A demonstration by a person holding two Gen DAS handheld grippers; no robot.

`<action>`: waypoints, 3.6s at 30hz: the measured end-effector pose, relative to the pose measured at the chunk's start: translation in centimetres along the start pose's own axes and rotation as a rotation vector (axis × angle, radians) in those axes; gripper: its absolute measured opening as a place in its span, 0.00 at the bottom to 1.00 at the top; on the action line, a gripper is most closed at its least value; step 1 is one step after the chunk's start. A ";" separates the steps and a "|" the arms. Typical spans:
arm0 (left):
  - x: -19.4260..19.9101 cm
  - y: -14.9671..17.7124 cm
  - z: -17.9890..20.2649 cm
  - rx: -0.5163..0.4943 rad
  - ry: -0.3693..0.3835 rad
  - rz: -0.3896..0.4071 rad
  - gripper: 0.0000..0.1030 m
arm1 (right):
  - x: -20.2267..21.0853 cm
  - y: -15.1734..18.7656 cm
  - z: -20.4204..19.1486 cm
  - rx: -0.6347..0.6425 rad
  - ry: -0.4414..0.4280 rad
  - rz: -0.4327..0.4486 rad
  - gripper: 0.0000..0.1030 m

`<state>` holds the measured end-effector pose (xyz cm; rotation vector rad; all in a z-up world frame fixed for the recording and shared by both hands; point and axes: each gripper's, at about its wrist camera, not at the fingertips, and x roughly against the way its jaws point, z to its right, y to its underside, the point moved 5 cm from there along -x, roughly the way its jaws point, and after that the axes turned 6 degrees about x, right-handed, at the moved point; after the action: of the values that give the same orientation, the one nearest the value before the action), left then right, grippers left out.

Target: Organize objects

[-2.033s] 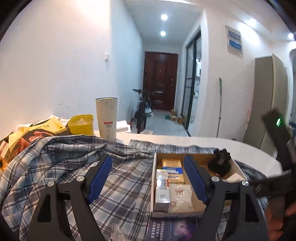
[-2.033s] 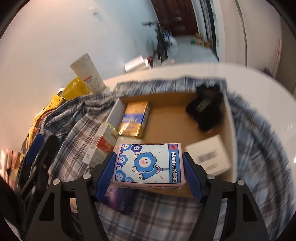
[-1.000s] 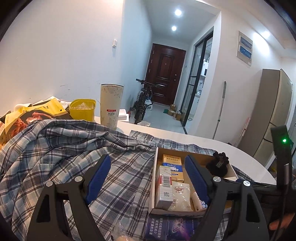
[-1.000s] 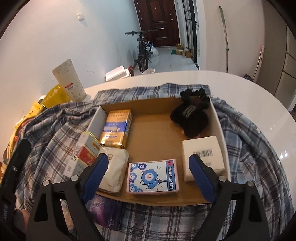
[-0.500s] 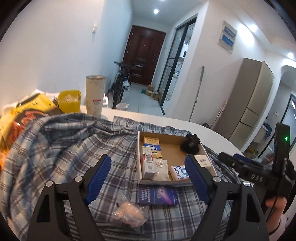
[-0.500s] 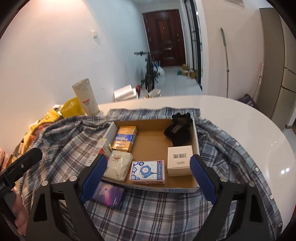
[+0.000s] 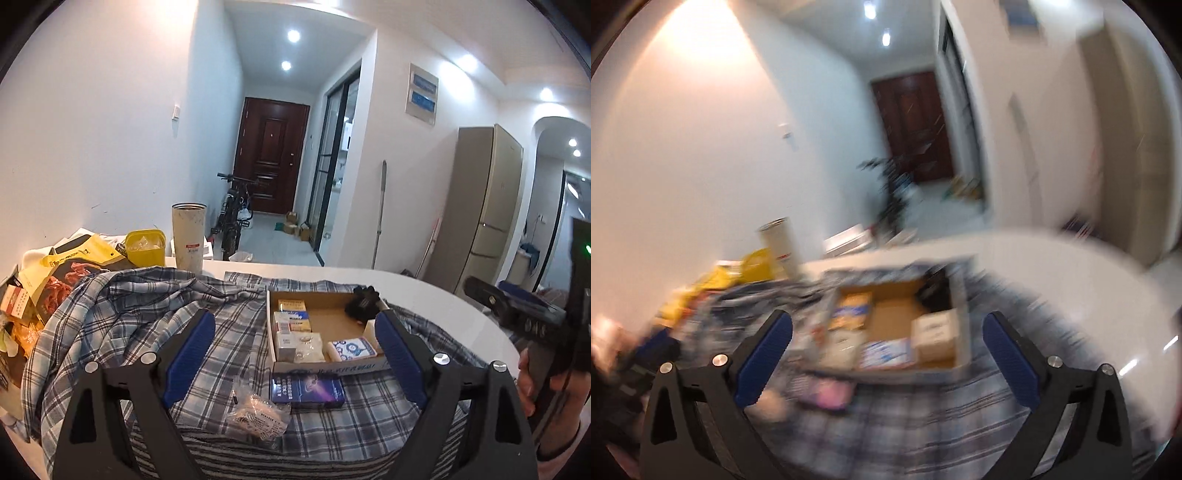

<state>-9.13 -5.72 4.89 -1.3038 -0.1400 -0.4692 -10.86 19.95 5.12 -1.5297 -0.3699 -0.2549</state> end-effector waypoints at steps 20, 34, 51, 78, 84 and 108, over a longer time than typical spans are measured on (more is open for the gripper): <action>-1.8 2.9 -4.1 0.050 -0.096 -0.060 0.88 | 0.3 1.9 -3.0 0.207 0.024 -0.002 1.00; -8.8 4.8 -3.9 -0.076 -0.109 -0.410 0.88 | -2.1 2.9 -3.0 0.228 -0.005 -0.075 1.00; -18.3 9.3 -5.9 -0.153 -0.229 -0.671 0.37 | -10.0 6.5 -1.9 0.239 -0.084 -0.327 1.00; -21.0 12.6 7.1 -0.399 -0.068 -0.718 0.37 | -9.0 7.9 3.5 0.180 -0.061 -0.367 1.00; -22.0 12.8 9.0 -0.439 -0.092 -0.707 0.37 | -8.4 8.0 5.0 0.157 -0.053 -0.362 1.00; -12.7 5.8 4.1 -0.274 -0.136 -0.434 0.84 | -7.7 7.9 5.1 0.115 -0.096 -0.374 1.00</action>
<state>-17.52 2.46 -3.71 -1.5807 -0.4929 -0.7890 -15.29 24.78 -5.13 -1.3554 -0.7364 -0.4451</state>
